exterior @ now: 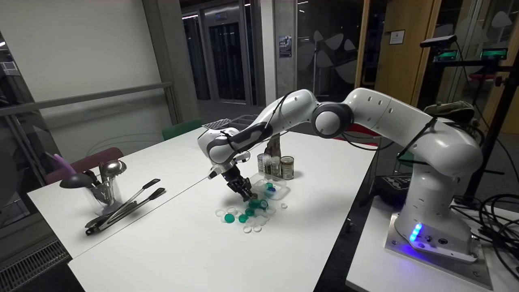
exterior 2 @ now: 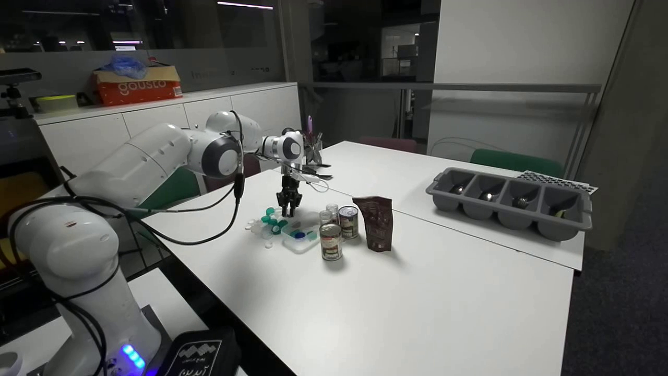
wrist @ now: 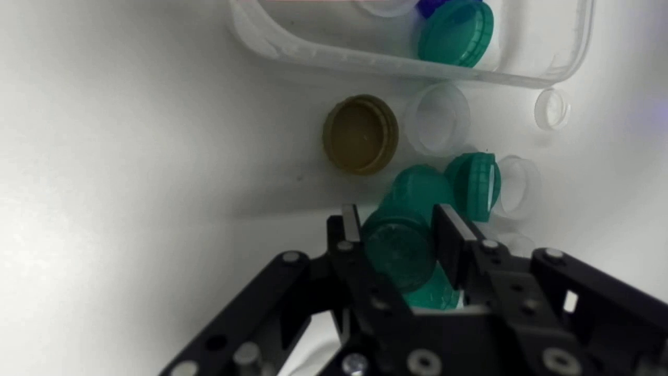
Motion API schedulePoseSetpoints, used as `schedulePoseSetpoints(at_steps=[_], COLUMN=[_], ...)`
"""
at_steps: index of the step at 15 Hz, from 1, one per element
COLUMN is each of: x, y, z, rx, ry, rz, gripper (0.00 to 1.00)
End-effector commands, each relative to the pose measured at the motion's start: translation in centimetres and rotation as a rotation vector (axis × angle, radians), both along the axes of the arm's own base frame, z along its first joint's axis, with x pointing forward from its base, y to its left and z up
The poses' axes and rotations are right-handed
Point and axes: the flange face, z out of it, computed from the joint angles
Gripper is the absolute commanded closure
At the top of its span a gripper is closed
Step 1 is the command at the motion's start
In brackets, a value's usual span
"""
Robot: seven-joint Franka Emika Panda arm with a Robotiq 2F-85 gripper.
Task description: Put one blue cap in the transparent bowl
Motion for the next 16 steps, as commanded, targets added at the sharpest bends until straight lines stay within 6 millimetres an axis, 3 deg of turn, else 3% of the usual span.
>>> schedulePoseSetpoints(at_steps=[1,6,11,16], x=[-0.6,-0.4,0.0,-1.9], y=[0.3,-1.6,-4.2,-6.0], z=[3.2,4.9,4.4,3.5], rx=[-0.021,0.016,0.087,0.071], ry=[-0.013,-0.104,-0.273,-0.364], rz=[-0.055,-0.182,-0.343,-0.416], gripper=[0.84,0.84,0.84,0.84])
